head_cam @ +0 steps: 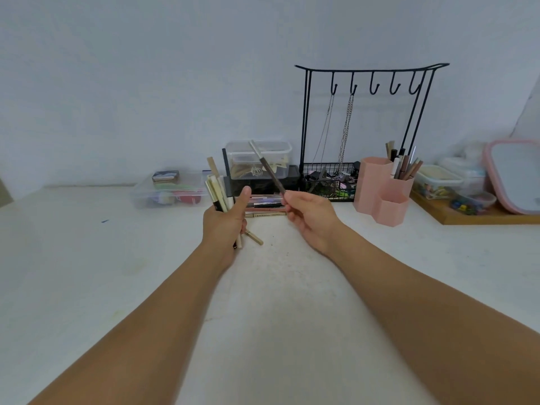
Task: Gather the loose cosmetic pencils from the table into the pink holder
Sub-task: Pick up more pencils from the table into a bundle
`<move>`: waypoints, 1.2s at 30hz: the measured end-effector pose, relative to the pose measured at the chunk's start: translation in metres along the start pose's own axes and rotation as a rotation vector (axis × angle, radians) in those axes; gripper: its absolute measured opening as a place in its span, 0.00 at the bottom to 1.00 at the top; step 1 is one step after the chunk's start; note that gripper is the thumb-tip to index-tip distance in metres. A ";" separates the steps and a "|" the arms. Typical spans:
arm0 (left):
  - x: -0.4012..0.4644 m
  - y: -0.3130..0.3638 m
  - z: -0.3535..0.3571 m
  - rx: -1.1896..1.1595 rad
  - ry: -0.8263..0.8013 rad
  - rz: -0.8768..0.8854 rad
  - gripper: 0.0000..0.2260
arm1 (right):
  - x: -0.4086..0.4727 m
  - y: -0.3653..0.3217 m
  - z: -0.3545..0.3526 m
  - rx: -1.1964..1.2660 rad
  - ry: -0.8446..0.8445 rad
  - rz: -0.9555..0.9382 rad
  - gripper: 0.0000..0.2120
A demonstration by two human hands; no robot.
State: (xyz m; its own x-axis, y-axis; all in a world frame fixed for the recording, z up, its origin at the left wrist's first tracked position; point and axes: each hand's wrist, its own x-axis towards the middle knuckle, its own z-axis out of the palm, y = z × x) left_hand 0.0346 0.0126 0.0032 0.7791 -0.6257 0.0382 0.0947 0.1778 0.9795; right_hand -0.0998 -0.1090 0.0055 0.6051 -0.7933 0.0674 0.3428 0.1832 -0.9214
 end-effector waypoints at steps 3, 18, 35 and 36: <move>-0.004 0.002 0.000 -0.026 -0.005 0.042 0.21 | -0.012 0.002 0.021 0.190 -0.225 0.177 0.06; -0.003 -0.001 0.000 -0.064 -0.066 0.035 0.10 | -0.023 0.017 0.038 -0.287 -0.341 0.057 0.05; 0.000 -0.006 0.000 0.077 -0.115 0.072 0.16 | 0.031 -0.010 -0.049 -1.326 0.296 -0.396 0.07; 0.000 -0.006 0.001 0.086 -0.104 0.069 0.17 | 0.031 -0.010 -0.049 -1.324 0.299 -0.389 0.07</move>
State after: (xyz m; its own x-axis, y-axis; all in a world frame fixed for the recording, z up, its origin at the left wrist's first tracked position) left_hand 0.0335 0.0108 -0.0029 0.7134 -0.6900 0.1222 -0.0137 0.1606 0.9869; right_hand -0.1196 -0.1641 -0.0015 0.3992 -0.7884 0.4681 -0.5702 -0.6133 -0.5466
